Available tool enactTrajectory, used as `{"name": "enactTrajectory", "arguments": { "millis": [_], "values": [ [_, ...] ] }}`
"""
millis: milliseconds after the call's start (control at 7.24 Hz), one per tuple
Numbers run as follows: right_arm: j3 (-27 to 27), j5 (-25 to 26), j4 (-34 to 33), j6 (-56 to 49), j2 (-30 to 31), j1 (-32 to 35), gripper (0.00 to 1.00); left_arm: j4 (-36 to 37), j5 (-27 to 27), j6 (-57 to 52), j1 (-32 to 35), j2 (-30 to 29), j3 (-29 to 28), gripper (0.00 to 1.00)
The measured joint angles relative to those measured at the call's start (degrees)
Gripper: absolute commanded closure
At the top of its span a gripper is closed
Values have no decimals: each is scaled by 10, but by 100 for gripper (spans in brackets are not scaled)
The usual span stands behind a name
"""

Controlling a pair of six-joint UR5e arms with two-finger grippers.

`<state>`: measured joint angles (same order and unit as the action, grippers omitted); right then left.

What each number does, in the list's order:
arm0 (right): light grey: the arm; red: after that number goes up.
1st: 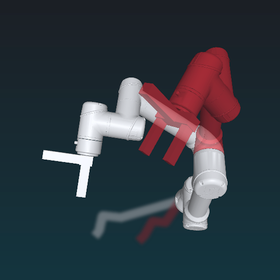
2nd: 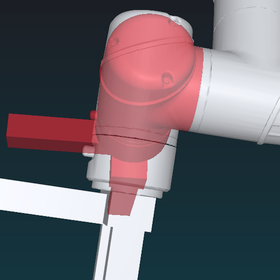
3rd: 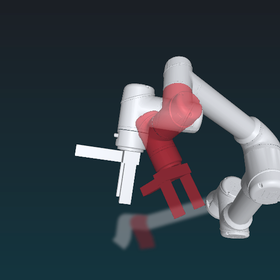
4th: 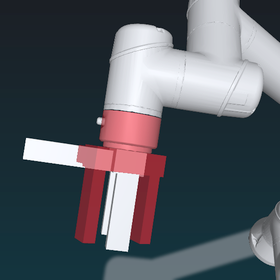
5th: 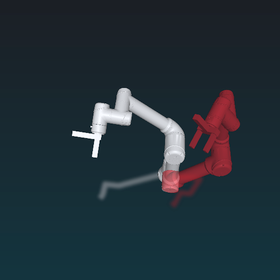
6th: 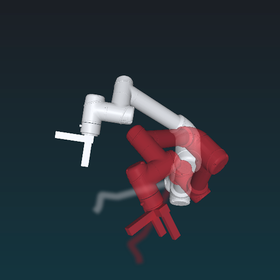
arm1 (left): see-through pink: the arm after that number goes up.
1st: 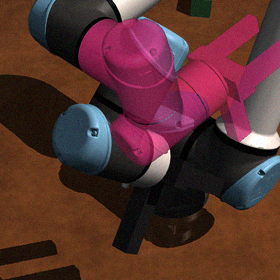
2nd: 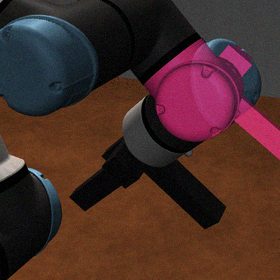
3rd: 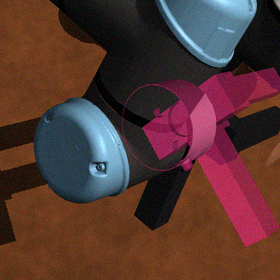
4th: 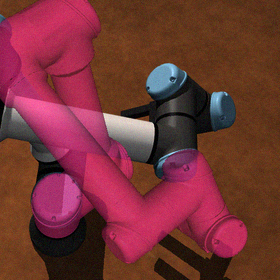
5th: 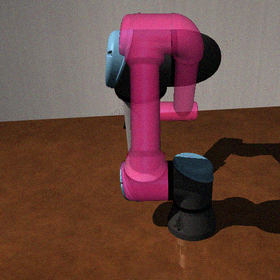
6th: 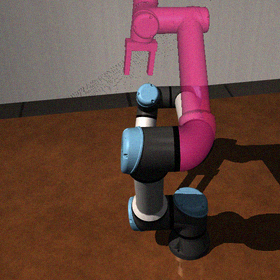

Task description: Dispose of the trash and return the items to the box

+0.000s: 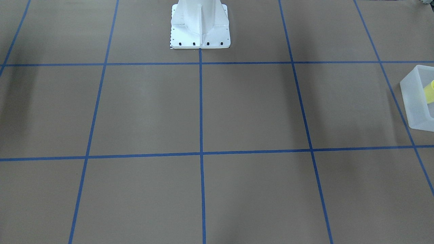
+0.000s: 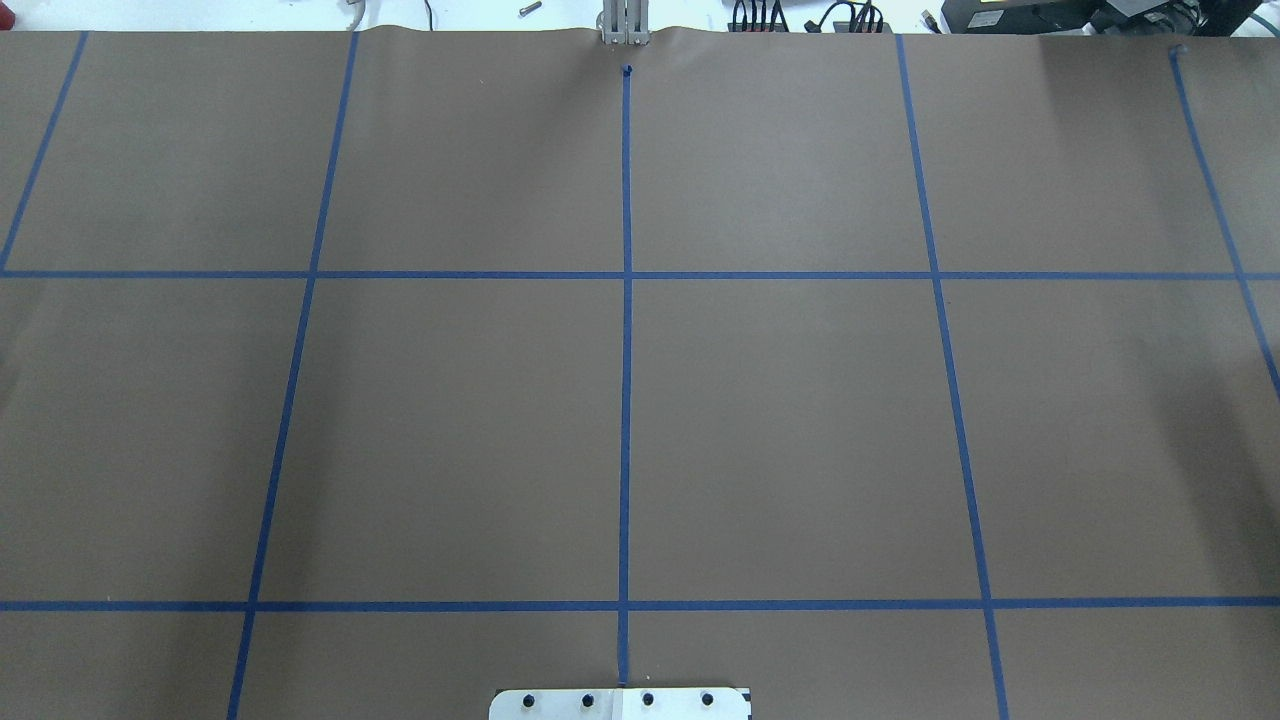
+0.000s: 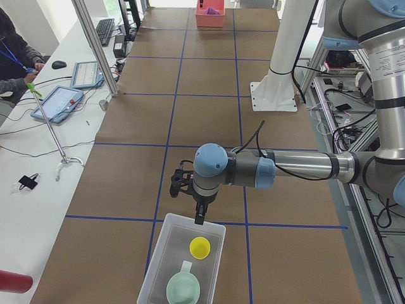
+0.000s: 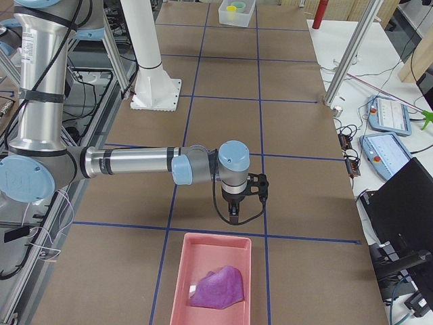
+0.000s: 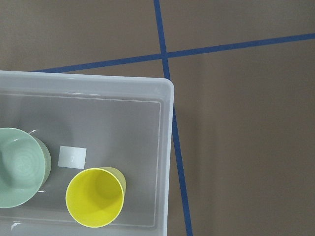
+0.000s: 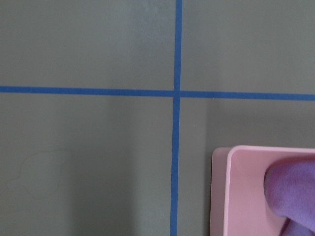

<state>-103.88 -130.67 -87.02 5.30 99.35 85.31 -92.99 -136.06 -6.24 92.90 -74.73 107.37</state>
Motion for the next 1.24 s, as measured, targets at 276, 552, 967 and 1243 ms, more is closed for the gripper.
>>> {"name": "enactTrajectory", "arguments": {
  "millis": [276,552,967,1243],
  "values": [
    [-24,28,-27,-69,21,1,0,0,0,0,0,1,-1,2],
    [-21,35,-30,-82,26,1,0,0,0,0,0,1,-3,2],
    [-4,31,-24,-85,25,2,0,0,1,0,0,1,-5,2],
    [9,43,-21,-89,21,2,0,0,0,0,0,1,-5,2]
  ]
}}
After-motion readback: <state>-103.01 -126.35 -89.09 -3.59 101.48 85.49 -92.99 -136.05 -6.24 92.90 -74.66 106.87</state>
